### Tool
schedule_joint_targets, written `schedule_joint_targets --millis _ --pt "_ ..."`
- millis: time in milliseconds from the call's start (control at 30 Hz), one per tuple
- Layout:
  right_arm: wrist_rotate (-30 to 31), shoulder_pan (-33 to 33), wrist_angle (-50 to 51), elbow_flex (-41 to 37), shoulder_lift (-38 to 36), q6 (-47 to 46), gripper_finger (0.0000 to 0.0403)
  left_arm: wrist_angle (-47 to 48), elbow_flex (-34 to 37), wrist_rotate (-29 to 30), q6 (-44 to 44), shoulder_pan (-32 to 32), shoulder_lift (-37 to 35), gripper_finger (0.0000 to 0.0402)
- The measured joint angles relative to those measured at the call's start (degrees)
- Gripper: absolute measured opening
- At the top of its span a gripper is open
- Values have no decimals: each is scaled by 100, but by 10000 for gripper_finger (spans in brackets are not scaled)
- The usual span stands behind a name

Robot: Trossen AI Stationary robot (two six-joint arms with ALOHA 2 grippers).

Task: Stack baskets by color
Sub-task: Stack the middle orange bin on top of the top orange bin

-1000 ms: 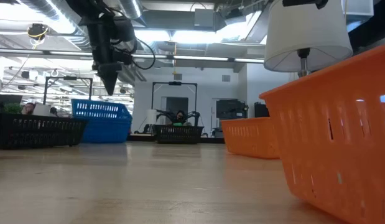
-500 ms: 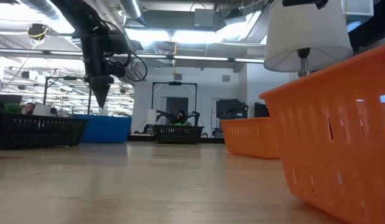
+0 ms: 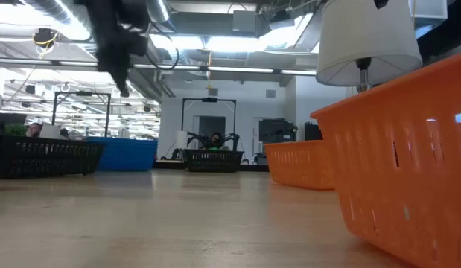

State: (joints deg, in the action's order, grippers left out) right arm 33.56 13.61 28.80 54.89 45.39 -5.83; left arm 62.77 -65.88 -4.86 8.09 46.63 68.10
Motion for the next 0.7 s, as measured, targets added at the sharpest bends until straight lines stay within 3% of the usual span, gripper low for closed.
schedule_joint_targets --millis 167,433,567,700 --pt "-603 4 -167 -2 0 21 7 1013 0 -25 -1541 -1104 -445 0" --pt "-851 13 -164 1 81 -266 2 1143 0 133 -4447 -3256 -1196 0" --pt "-1252 11 407 342 366 -447 2 1135 0 522 -5691 -4299 -1320 0" --pt "-1775 11 1572 1021 848 -453 1 1121 0 914 -6229 -5140 -1291 0"
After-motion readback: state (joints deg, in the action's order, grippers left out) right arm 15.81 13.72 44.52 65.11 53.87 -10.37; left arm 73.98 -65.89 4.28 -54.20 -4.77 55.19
